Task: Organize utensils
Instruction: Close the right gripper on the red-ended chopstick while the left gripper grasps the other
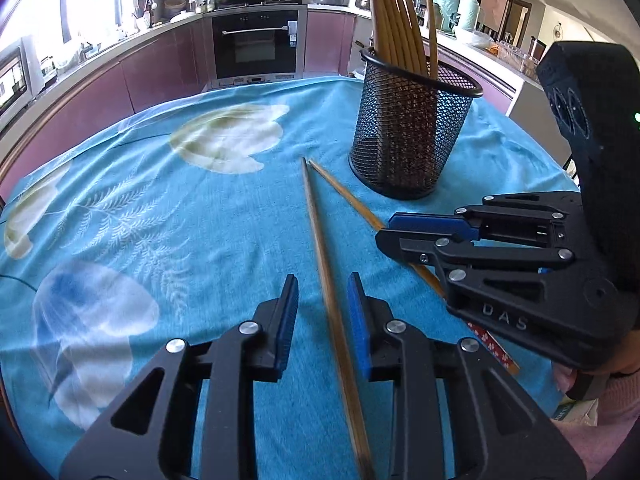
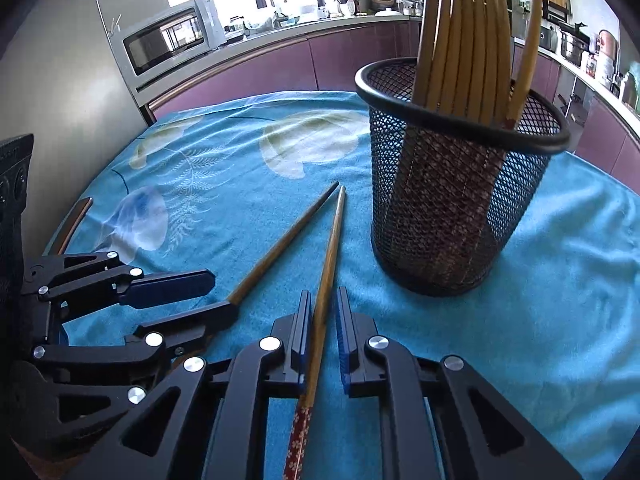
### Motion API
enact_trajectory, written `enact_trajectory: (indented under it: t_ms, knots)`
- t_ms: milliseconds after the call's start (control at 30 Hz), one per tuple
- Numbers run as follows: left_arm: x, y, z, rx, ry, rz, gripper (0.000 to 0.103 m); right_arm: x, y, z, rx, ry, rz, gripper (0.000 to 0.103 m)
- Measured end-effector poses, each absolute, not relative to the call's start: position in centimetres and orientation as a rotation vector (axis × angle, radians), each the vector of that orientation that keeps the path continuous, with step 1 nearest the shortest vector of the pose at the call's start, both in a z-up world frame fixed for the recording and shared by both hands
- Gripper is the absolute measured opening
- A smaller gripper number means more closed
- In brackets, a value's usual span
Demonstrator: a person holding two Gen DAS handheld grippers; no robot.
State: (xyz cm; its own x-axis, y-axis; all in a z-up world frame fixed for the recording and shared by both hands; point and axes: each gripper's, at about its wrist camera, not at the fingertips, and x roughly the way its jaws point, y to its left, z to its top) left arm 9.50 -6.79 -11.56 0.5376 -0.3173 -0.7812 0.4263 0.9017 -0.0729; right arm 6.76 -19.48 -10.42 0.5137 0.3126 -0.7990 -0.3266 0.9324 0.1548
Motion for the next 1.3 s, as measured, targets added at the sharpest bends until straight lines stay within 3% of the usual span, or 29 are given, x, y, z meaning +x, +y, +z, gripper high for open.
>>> enact_trajectory:
  t_ms: [200,1300]
  knots:
    - [10.6,-7.4,-12.1,0.113,0.917,-0.449,0.009,7.0,-19.9,-10.5,0.019,0.954,0.384,0.008]
    - [9.4,-6.2,-11.6,0.031,0.913,-0.465,0.008,4.8,-20.7,-9.0,0.161,0.924,0.528,0.006]
